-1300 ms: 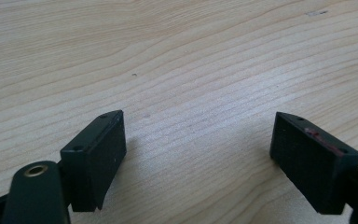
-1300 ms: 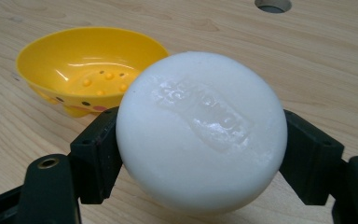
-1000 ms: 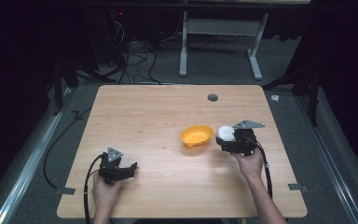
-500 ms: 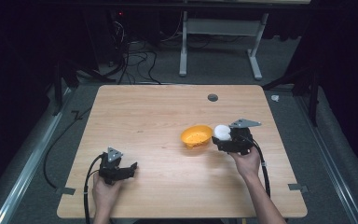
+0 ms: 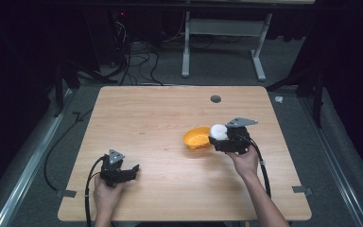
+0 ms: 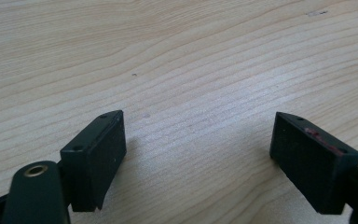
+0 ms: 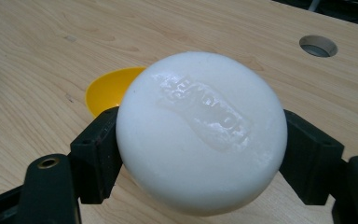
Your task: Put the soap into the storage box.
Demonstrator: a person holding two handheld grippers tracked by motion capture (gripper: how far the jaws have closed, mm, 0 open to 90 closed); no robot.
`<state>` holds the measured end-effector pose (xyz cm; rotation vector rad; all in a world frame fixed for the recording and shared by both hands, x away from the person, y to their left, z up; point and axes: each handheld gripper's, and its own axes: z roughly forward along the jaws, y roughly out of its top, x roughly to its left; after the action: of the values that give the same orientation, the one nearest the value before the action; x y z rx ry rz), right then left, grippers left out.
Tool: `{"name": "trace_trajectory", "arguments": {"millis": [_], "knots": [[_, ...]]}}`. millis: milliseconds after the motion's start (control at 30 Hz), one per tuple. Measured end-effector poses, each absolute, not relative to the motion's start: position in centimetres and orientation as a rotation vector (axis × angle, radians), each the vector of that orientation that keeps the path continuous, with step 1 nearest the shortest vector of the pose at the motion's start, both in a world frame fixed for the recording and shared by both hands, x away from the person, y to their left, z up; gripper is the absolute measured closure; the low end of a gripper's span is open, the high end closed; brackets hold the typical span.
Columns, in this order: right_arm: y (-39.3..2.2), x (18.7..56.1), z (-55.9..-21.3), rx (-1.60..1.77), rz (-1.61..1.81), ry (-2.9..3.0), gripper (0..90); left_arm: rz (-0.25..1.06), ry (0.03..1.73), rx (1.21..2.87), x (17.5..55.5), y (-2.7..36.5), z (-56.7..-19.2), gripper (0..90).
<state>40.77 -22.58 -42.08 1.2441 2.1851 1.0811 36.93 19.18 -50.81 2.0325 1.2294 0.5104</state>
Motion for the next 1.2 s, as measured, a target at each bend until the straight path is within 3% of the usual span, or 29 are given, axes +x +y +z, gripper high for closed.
{"name": "trace_trajectory", "arguments": {"millis": [1200], "knots": [[-18.5, 43.3, -43.1, 1.188, 1.041, 2.281, 24.7, 0.51, 1.229, 2.033, 36.9, 19.2, -50.8, 18.8]]}}
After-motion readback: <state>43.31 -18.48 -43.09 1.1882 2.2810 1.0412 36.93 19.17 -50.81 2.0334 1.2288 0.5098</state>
